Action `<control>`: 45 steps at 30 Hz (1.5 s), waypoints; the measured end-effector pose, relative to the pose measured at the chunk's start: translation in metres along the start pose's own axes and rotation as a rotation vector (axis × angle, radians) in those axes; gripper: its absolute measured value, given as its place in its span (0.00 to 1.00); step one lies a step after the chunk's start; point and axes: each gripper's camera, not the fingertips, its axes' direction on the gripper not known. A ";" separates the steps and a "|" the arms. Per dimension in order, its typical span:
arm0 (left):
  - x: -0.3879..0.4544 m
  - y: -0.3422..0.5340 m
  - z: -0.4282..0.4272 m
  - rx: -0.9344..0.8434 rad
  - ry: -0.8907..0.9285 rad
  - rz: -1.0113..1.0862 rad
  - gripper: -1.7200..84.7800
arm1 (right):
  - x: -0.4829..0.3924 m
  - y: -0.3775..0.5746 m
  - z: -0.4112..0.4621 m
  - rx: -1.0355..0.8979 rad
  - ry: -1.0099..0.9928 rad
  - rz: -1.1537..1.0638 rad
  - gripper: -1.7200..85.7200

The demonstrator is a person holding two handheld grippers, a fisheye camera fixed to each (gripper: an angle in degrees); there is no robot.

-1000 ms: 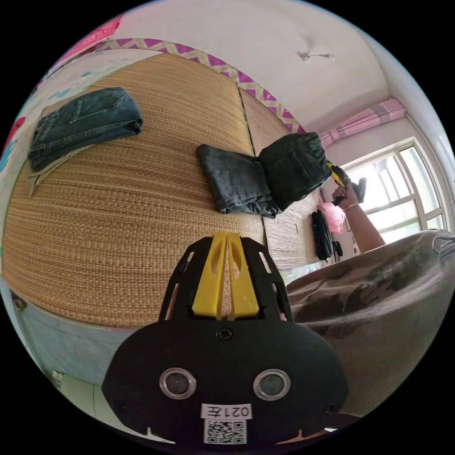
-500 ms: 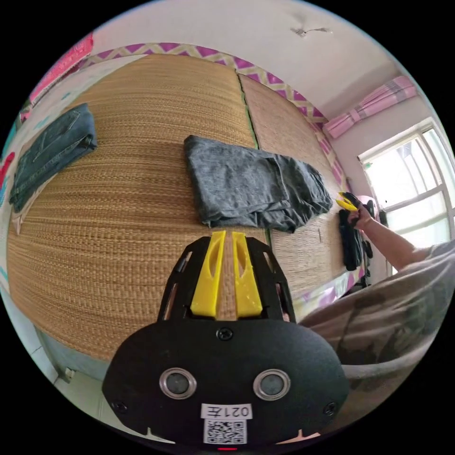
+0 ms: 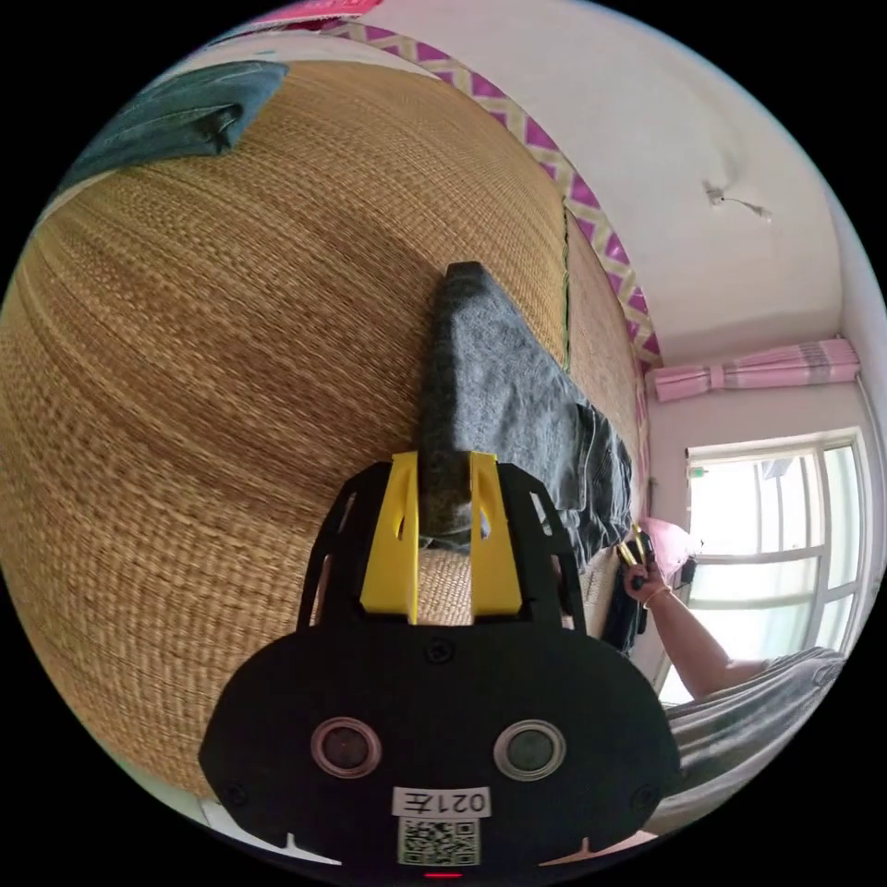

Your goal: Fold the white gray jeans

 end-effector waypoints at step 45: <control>0.388 0.076 -0.189 -0.005 -0.543 0.826 0.01 | -0.551 0.345 0.049 0.092 0.710 -1.430 0.01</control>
